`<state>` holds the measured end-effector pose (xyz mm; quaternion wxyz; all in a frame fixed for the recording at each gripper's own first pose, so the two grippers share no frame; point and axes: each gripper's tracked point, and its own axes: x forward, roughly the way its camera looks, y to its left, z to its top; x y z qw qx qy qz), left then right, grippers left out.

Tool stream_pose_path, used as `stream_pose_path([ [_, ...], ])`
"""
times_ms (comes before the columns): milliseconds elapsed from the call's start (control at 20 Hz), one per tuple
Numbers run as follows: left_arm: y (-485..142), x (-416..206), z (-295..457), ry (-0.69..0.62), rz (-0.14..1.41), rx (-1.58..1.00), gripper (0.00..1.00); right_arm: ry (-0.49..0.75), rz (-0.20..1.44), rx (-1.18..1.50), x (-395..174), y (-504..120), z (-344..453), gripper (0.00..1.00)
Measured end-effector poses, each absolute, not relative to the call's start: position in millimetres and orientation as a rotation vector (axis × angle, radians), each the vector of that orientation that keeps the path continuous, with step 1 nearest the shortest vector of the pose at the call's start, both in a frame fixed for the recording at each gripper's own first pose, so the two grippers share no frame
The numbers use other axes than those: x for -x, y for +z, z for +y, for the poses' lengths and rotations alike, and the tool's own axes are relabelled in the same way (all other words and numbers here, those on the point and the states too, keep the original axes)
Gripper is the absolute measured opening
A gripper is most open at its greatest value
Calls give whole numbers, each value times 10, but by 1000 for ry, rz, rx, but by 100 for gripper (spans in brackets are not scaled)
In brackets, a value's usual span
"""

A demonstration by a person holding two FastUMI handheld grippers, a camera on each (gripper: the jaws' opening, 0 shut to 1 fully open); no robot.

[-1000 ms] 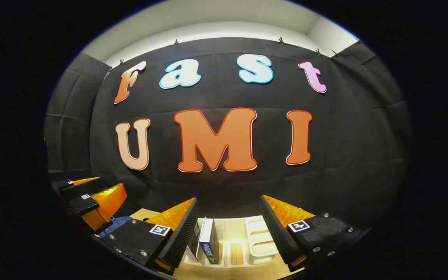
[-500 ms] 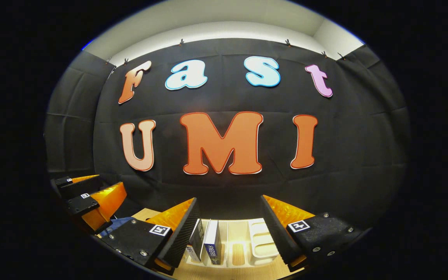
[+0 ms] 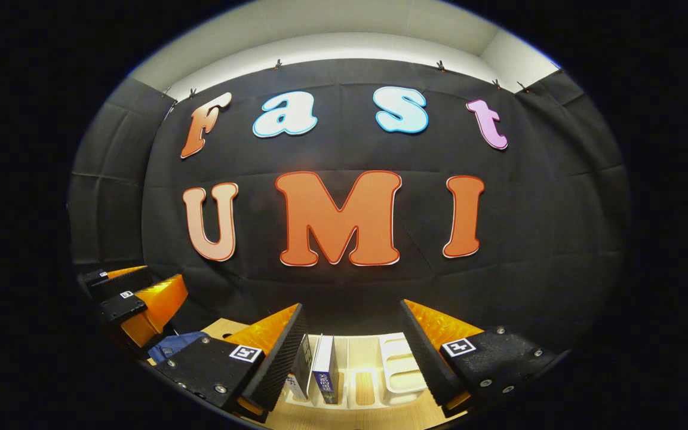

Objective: Open the schoolbag, grab two books from the bookshelf and put them into the schoolbag.

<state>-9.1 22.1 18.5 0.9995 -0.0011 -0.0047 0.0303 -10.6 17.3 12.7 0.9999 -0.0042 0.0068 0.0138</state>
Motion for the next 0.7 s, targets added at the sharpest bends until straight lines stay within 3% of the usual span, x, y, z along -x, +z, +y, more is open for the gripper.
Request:
stream_pose_path([
  [700, 132, 111, 389, 112, -33, 24, 92, 37, 20, 9, 89, -29, 214, 93],
])
